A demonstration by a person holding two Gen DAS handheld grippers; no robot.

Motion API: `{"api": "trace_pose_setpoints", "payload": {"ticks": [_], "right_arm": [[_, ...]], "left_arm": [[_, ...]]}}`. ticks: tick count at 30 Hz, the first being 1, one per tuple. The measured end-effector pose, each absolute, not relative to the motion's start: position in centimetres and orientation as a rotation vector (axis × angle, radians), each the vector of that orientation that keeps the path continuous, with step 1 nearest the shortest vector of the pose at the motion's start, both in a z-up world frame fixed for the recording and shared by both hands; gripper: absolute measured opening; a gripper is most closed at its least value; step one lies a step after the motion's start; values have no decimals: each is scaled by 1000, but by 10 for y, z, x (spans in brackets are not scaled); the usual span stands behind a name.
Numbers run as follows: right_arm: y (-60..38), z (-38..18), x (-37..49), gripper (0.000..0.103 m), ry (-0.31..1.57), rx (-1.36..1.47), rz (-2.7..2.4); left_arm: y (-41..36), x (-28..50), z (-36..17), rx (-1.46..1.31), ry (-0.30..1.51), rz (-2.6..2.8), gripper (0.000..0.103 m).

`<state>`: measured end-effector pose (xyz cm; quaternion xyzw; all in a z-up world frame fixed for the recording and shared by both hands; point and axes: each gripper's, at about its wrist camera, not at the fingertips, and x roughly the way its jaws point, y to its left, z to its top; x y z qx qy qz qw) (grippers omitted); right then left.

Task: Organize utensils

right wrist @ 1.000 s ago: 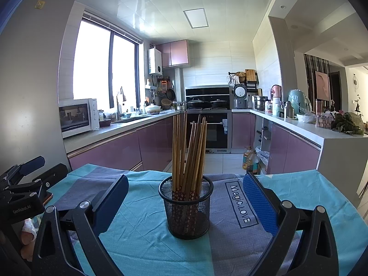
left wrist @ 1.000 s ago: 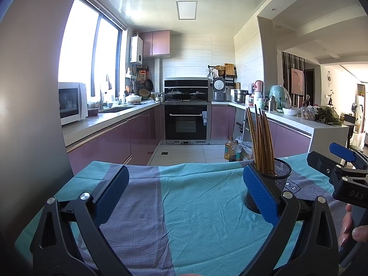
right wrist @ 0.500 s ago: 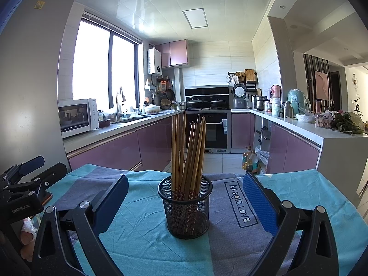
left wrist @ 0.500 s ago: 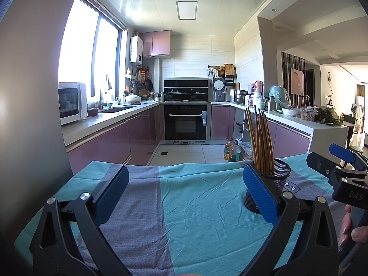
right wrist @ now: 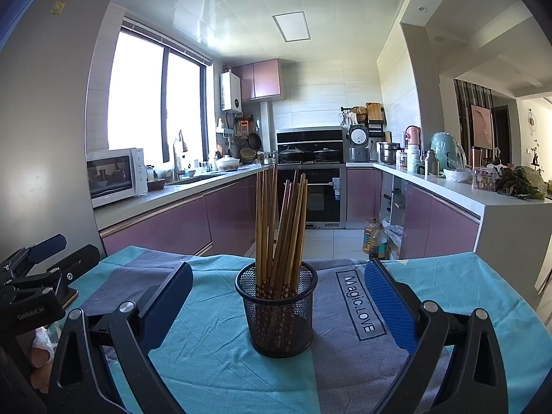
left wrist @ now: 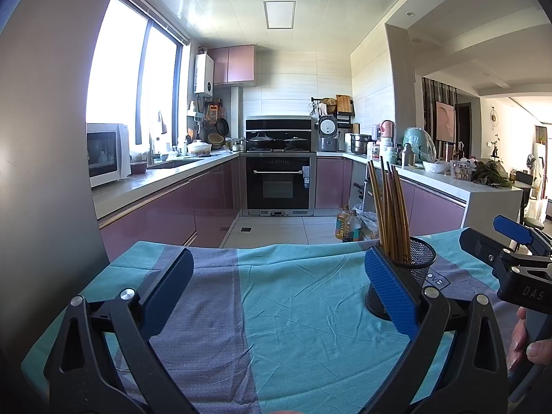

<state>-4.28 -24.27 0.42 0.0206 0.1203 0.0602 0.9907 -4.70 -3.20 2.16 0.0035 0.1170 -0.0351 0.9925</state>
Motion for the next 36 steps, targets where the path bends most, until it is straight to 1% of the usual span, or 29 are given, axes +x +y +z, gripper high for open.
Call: {"api": "trace_pose_setpoints", "payload": {"ticks": [36], "right_arm": [[-245,3,-45,96,241,51,117]], "left_arm": [[-33,-48,21,10,234,-73,98]]}}
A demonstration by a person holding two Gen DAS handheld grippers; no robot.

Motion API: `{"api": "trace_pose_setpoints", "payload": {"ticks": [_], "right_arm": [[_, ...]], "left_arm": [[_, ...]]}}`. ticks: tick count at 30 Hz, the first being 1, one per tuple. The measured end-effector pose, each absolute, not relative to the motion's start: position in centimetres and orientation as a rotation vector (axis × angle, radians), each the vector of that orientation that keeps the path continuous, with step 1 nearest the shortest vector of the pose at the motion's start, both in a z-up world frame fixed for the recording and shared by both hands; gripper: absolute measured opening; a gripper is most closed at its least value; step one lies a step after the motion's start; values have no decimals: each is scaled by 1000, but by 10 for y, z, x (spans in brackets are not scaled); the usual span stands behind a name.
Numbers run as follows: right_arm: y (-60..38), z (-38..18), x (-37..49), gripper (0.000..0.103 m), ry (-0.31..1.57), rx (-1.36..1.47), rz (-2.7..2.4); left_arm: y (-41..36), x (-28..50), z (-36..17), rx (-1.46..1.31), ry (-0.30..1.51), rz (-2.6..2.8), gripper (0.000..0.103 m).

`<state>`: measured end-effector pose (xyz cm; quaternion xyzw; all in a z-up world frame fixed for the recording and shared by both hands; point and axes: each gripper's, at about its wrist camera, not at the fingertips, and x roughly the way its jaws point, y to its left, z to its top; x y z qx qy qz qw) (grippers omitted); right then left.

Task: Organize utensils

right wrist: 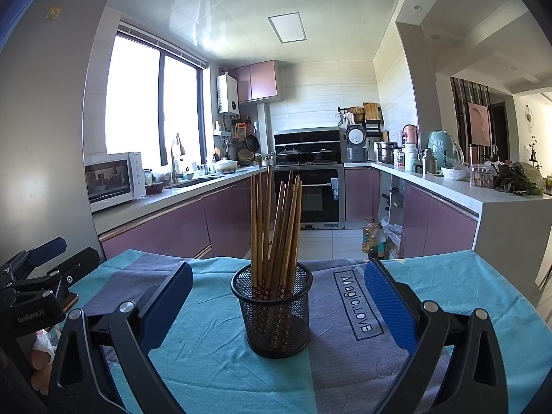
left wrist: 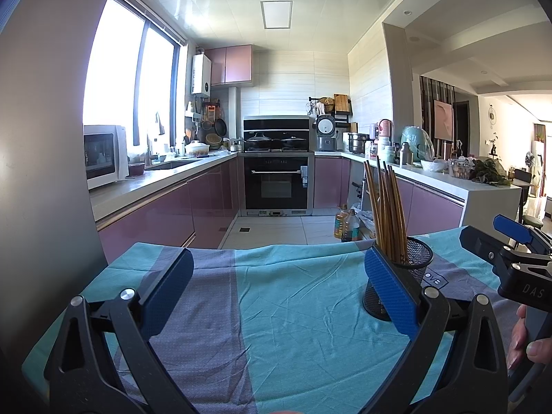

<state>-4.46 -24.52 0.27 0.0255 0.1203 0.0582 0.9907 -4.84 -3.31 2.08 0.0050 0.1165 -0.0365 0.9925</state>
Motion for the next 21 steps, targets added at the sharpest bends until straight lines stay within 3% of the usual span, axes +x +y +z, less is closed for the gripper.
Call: {"api": "trace_pose_setpoints", "payload": {"ticks": [21], "right_arm": [[-245,3,-45,96,240,59,118]], "left_arm": [[-35,-49,20,12,235,-74,98]]}}
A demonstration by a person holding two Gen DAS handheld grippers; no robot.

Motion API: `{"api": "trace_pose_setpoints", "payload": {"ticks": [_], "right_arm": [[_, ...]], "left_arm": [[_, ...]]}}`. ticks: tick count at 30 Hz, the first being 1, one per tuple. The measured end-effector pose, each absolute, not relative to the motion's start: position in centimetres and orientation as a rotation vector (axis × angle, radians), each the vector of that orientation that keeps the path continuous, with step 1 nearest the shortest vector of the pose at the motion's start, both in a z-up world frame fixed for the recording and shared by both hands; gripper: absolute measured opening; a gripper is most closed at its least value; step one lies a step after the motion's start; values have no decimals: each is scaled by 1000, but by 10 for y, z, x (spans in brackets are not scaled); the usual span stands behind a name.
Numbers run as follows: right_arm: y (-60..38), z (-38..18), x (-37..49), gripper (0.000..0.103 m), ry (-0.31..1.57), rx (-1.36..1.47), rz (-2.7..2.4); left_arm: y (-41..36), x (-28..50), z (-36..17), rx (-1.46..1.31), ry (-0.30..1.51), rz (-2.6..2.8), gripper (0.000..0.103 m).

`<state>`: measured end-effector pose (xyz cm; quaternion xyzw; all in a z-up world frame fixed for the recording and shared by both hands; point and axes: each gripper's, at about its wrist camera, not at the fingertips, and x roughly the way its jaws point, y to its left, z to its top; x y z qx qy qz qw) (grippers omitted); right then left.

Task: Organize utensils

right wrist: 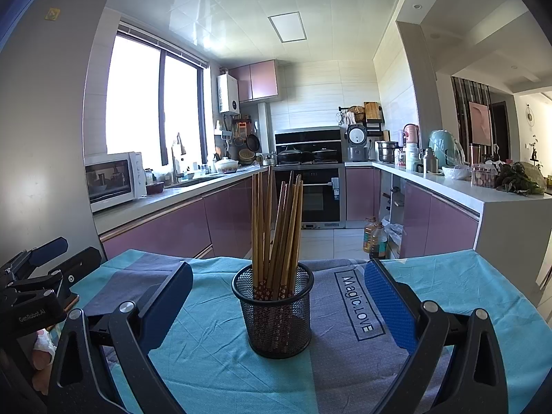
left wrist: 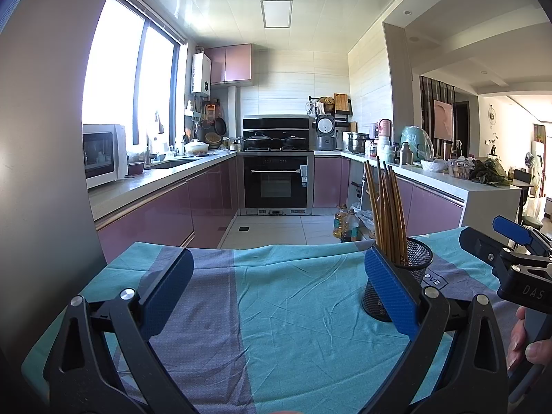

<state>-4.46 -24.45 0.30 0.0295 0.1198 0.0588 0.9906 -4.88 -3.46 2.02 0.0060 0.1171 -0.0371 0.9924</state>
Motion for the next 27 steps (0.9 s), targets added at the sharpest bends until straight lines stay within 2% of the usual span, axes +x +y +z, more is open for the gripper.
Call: {"api": "trace_pose_setpoints", "payload": {"ticks": [27], "right_arm": [[-244,1,-43,96,245,65,117]], "left_arm": [[-36,-49,20,11,237,-77,98]]}}
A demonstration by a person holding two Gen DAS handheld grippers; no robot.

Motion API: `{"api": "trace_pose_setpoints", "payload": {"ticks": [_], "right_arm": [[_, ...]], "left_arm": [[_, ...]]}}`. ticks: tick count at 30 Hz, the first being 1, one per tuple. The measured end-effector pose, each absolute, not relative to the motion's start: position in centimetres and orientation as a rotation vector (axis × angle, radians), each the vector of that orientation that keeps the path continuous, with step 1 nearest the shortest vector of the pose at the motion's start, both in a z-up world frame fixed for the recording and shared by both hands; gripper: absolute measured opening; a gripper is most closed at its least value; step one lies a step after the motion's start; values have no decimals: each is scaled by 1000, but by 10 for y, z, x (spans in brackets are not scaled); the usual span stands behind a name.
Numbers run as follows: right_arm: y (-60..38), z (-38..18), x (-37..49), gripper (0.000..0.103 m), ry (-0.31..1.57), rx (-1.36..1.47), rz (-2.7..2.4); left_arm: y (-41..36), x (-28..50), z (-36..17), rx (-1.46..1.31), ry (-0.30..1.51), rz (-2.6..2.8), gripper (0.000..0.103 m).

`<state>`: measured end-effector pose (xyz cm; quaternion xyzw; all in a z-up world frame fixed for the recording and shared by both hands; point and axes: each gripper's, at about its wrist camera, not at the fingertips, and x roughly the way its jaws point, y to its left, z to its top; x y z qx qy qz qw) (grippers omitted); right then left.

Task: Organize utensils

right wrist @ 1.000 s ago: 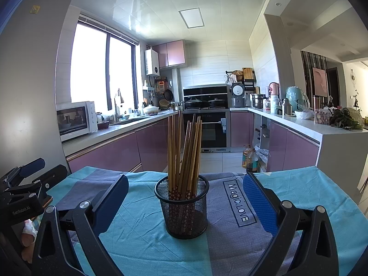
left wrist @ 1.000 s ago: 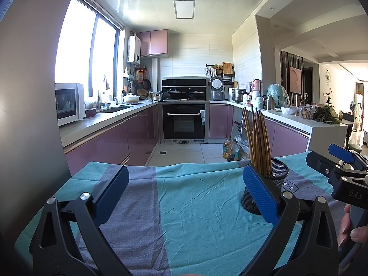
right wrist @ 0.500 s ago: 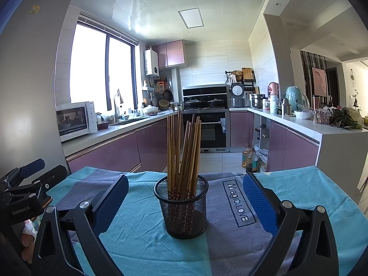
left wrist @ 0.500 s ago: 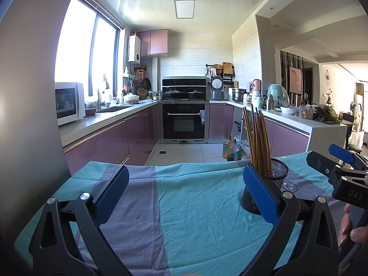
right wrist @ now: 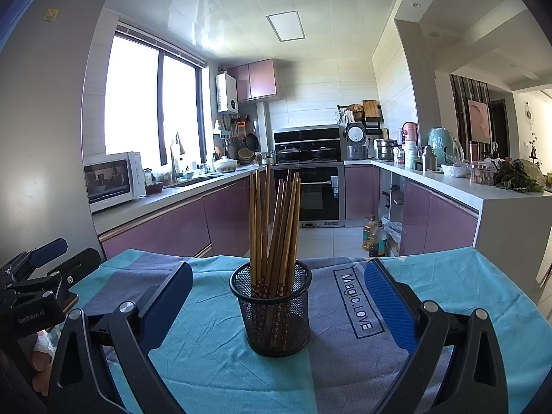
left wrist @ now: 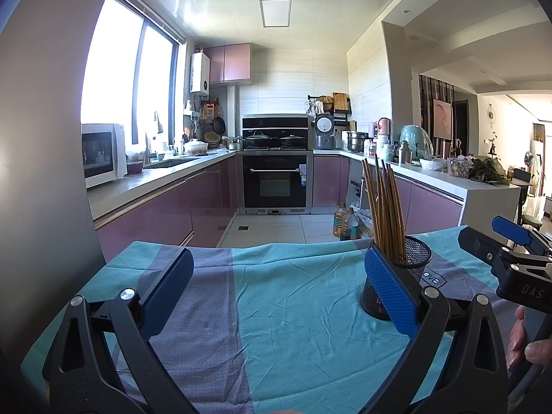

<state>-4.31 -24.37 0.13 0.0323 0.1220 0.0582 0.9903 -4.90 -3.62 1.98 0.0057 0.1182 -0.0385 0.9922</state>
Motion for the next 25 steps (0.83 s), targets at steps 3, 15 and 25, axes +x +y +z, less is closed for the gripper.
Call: {"api": "trace_pose_setpoints", "payload": {"ticks": [3,15,25], "right_arm": [[-244,0,-43,96,246,66,117],[-245,-1,-43,96,251,68,118],[-299,-32,8,96,543,5,-47]], "left_arm": [[-36,-49,20,12,237,-76,98],[-42,-46,15,32,234,-50,98],[-19,-13,-4,16,402,-28,98]]}}
